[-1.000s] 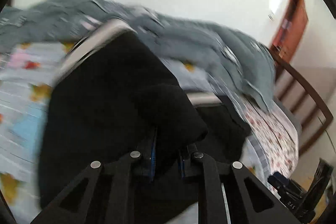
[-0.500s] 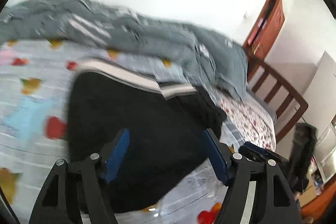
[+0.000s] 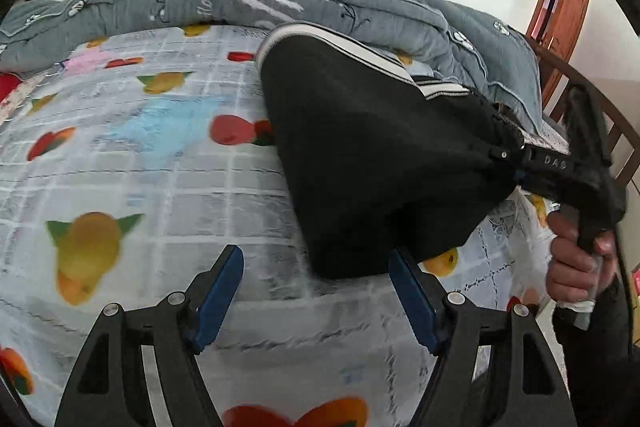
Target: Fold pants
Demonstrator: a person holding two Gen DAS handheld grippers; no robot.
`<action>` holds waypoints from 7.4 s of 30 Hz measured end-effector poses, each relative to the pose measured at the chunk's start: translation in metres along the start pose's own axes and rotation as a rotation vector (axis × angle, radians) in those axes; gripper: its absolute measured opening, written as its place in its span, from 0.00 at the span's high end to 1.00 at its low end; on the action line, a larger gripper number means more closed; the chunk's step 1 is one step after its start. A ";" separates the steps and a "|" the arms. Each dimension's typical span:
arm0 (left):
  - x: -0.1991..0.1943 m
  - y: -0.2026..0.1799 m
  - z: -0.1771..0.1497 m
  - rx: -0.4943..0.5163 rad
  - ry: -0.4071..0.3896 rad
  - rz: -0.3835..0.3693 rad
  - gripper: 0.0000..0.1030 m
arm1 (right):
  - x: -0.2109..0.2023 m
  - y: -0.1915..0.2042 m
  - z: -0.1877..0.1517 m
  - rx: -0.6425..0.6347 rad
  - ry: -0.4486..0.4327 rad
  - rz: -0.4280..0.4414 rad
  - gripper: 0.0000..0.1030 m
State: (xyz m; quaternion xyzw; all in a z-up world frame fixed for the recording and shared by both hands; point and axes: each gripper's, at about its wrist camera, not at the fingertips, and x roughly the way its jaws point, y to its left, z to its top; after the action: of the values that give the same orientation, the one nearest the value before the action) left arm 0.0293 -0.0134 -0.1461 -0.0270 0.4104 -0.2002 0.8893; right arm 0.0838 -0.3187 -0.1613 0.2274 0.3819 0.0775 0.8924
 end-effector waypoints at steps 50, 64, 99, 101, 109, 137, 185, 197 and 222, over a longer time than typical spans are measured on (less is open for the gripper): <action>0.047 -0.063 0.043 0.152 0.074 -0.009 0.24 | -0.047 -0.089 0.005 -0.245 -0.121 -0.356 0.79; 0.126 -0.007 0.102 -0.156 0.127 -0.249 0.39 | -0.001 -0.130 0.099 -0.005 -0.072 -0.191 0.44; 0.013 0.149 0.127 -0.067 -0.053 0.095 0.37 | 0.070 0.036 0.121 -0.112 -0.121 -0.052 0.86; 0.012 0.138 0.131 -0.029 -0.078 0.106 0.37 | 0.084 0.027 0.115 -0.125 -0.079 -0.179 0.85; 0.049 0.079 0.173 0.062 -0.125 0.105 0.37 | 0.057 0.055 0.131 -0.183 -0.184 -0.303 0.72; 0.165 0.073 0.182 0.046 -0.028 0.253 0.28 | 0.147 0.053 0.134 -0.301 -0.101 -0.249 0.71; 0.168 0.074 0.182 0.010 -0.031 0.289 0.23 | 0.152 0.060 0.135 -0.348 -0.087 -0.258 0.68; 0.169 0.074 0.183 0.003 -0.030 0.301 0.23 | 0.154 0.061 0.137 -0.352 -0.080 -0.226 0.62; 0.171 0.077 0.188 0.000 0.012 0.305 0.18 | 0.162 0.069 0.139 -0.415 -0.040 -0.249 0.56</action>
State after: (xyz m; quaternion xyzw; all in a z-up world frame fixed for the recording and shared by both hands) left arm 0.2940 -0.0296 -0.1607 0.0369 0.4151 -0.0629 0.9069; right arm 0.2986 -0.2550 -0.1495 -0.0084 0.3652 0.0390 0.9301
